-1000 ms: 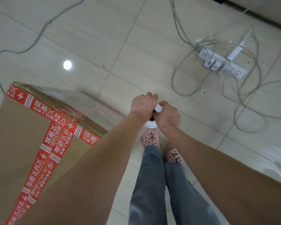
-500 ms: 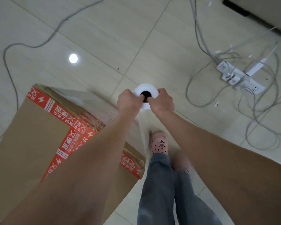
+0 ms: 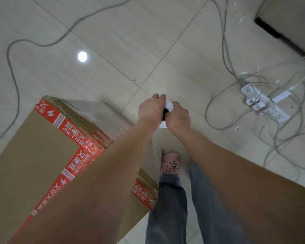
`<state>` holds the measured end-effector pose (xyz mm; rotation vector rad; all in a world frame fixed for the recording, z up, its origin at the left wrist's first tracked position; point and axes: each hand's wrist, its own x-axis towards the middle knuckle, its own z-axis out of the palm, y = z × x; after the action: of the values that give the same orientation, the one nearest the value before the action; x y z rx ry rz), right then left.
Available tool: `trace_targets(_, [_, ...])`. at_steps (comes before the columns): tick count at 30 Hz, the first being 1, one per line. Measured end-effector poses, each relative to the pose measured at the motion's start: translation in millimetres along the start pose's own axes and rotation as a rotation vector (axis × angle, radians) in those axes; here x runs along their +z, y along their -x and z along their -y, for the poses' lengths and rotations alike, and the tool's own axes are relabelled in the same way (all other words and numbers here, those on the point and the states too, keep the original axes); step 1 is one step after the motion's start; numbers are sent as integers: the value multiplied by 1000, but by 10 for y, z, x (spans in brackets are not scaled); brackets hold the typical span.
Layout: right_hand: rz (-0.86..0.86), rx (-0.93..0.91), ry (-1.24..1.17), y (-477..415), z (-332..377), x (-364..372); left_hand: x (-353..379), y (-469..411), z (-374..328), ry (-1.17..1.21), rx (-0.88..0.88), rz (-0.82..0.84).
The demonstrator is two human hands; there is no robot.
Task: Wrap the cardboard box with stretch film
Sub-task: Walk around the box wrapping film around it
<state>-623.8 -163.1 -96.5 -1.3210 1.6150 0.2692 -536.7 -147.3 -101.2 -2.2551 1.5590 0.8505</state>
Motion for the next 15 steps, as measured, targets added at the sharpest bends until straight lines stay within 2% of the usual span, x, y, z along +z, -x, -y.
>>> trace_targets(4, [26, -44, 63, -30, 12, -40, -45, -86, -14, -40, 23, 34])
trace_targets(8, [41, -96, 177, -97, 67, -108, -80, -144, 31, 57, -48, 26])
trace_targets(11, [48, -166, 284, -203, 151, -158, -58, -180, 114, 214, -174, -22])
trace_targets(15, [29, -240, 334, -300, 364, -179, -70, -228, 302, 460, -451, -87])
